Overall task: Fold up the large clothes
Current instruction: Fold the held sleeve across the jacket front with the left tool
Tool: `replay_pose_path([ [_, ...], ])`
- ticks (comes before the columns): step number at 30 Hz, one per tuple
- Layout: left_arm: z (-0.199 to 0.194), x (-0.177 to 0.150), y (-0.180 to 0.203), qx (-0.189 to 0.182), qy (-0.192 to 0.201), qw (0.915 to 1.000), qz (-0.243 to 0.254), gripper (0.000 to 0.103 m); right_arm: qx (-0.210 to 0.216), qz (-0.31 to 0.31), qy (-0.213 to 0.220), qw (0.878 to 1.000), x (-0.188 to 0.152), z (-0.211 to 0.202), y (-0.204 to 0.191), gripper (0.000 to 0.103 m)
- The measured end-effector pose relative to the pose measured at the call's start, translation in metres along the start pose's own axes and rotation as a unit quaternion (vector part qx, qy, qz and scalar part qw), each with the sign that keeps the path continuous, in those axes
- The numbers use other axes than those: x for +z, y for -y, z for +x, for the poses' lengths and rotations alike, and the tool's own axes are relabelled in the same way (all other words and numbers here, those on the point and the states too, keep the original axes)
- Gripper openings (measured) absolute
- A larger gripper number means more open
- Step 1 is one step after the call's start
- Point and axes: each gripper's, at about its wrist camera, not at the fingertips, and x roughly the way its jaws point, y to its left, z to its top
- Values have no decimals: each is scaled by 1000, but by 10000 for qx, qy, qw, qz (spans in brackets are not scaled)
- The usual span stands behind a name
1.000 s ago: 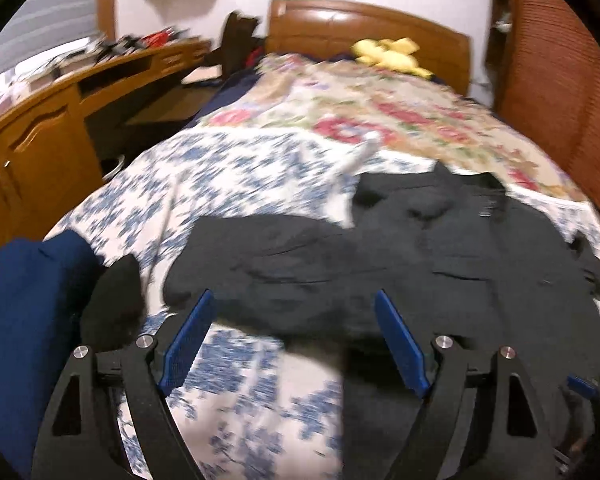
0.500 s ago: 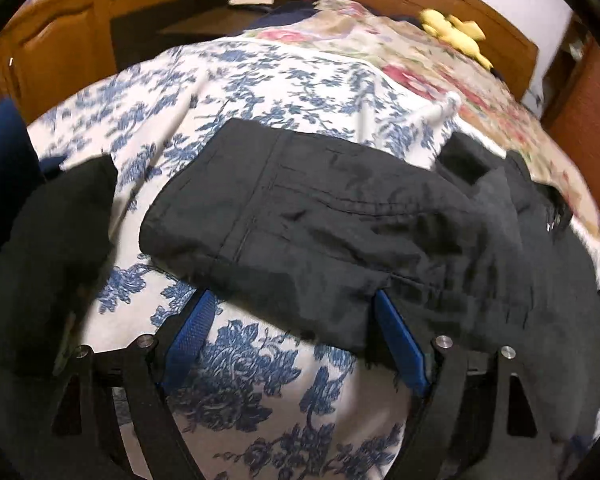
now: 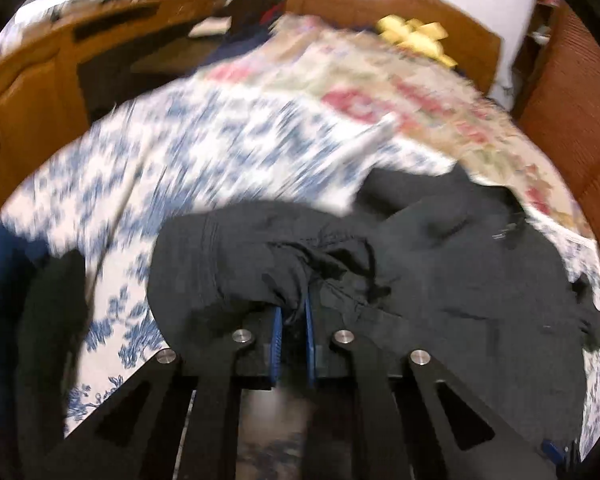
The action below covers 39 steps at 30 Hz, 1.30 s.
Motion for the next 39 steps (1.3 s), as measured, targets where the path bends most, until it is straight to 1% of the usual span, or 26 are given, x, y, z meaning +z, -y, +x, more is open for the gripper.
replay_pose_path([
  [2, -28, 6, 27, -61, 252, 9992, 287, 10, -127, 3, 92, 9999, 1, -9, 5, 103],
  [5, -60, 10, 61, -101, 502, 9965, 668, 10, -539, 42, 326, 9980, 3, -28, 21, 103],
  [8, -90, 9, 98, -285, 730, 9918, 1005, 10, -674, 327, 500, 9959, 3, -47, 45, 103],
  [12, -125, -11, 142, -602, 933, 9833, 1444, 10, -933, 531, 636, 9922, -4, -72, 67, 103],
  [16, -143, -35, 174, -856, 963, 9754, 1790, 10, -1213, 654, 721, 9878, -15, -95, 75, 103],
  [19, -150, -58, 193, -957, 947, 9689, 2075, 10, -1383, 762, 721, 9848, -22, -107, 77, 103],
  [21, -151, -72, 202, -960, 973, 9654, 2223, 10, -1453, 831, 699, 9834, -26, -113, 75, 103],
  [23, -149, -82, 208, -1021, 923, 9643, 2264, 10, -1530, 909, 676, 9817, -28, -121, 71, 103],
  [27, -142, -104, 215, -988, 911, 9617, 2388, 10, -1575, 1088, 736, 9787, -28, -138, 68, 103],
  [31, -135, -125, 214, -920, 974, 9620, 2378, 10, -1564, 1178, 821, 9772, -23, -142, 55, 103],
  [34, -131, -134, 209, -989, 864, 9652, 2262, 11, -1551, 1093, 815, 9785, -18, -138, 40, 103],
  [37, -133, -141, 202, -986, 868, 9656, 2244, 23, -1492, 1024, 809, 9802, -14, -134, 29, 103],
  [39, -141, -147, 194, -1073, 993, 9650, 2177, 47, -1439, 1035, 815, 9808, -10, -131, 25, 103],
])
